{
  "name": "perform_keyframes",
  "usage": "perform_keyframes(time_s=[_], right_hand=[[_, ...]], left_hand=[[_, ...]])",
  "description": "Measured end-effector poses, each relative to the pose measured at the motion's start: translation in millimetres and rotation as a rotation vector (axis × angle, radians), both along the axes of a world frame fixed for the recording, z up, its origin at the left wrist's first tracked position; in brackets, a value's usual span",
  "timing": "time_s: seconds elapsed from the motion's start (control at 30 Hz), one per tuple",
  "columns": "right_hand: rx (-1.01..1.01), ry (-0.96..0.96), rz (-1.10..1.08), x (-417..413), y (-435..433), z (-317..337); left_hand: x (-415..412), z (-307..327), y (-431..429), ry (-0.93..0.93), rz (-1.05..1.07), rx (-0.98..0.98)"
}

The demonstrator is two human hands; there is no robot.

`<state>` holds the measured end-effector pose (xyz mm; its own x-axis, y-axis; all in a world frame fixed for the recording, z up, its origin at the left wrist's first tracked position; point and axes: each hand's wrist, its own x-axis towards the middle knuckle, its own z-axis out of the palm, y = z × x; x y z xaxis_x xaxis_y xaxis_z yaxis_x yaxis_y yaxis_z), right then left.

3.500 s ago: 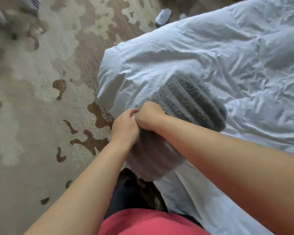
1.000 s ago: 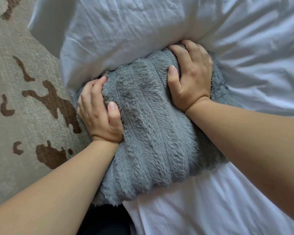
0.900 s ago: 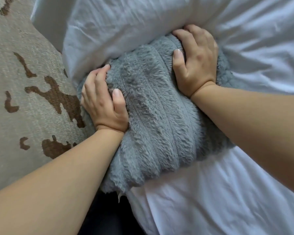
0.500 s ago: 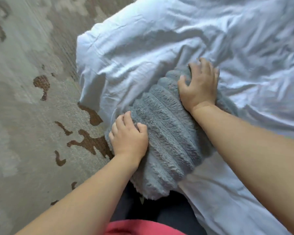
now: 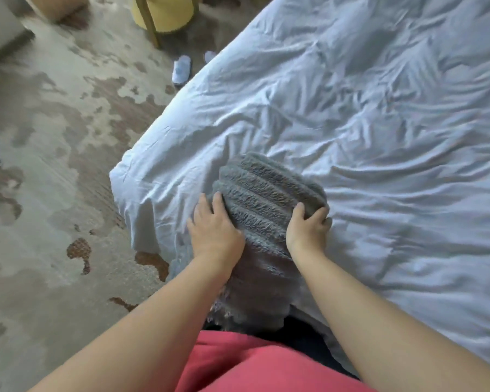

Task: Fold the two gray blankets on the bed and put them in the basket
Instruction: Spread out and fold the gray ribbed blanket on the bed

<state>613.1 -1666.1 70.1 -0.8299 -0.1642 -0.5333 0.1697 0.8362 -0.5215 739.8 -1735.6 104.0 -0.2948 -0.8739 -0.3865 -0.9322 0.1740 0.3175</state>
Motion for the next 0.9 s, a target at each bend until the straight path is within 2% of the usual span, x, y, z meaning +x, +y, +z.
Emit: perform_keyframes(time_s=[0.1, 0.2, 0.37, 0.63, 0.83, 0.9], right_hand=[[0.001, -0.003, -0.041, 3, -2, 1], [0.018, 0.040, -0.062, 5, -5, 0], [0.154, 0.120, -0.150, 4, -17, -21], [0.299, 0.331, -0.245, 1, -53, -93], [0.382, 0.532, -0.202, -6, -55, -175], [0.395, 0.576, -0.199, -4, -61, -203]], left_hand=[[-31, 9, -11, 0.053, -0.232, -0.103], [-63, 2, -27, 0.048, -0.463, -0.106], [-89, -34, -60, -0.006, -0.705, -0.157], [-95, -128, -90, 0.021, -0.669, -0.161], [-95, -209, -82, 0.313, -0.581, -0.224], [-95, -235, -81, 0.347, -0.578, -0.264]])
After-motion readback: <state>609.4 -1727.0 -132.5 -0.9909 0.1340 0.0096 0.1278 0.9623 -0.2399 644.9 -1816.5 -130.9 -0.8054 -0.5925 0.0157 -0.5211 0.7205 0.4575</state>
